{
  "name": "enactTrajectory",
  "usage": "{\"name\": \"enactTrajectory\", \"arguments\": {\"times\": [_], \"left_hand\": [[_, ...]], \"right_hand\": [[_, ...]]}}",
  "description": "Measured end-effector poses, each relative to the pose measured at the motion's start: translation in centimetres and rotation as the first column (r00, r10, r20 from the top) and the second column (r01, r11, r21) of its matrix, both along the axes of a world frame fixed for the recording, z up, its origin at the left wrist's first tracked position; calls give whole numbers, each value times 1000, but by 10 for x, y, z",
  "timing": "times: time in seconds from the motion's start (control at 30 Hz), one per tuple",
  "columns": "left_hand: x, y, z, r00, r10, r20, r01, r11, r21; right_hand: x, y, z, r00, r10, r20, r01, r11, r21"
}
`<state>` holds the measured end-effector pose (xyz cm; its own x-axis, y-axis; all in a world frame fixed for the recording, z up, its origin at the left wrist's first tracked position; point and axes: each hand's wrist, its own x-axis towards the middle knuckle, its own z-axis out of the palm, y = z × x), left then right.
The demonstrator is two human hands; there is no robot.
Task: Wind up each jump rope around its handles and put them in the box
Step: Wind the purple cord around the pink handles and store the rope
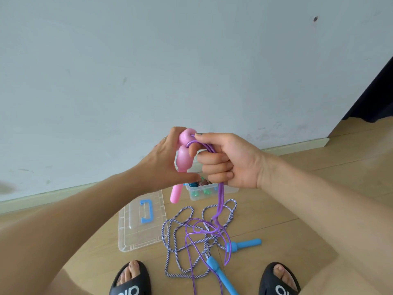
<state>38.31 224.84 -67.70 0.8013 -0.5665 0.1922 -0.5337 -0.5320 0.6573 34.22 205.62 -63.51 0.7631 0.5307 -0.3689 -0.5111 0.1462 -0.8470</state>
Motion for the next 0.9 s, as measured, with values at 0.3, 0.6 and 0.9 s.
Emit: {"name": "enactTrajectory", "arguments": {"times": [0.3,0.6,0.9], "left_hand": [[11,17,4,982,86,170,-140,932,333],[4,3,9,932,4,364,-216,810,545],[-1,-5,10,931,57,360,-229,860,456]], "right_hand": [[8,-17,-7,924,-120,364,311,790,-528],[-9,16,-22,883,27,469,314,707,-633],[4,11,-24,876,-218,430,420,782,-460]]}}
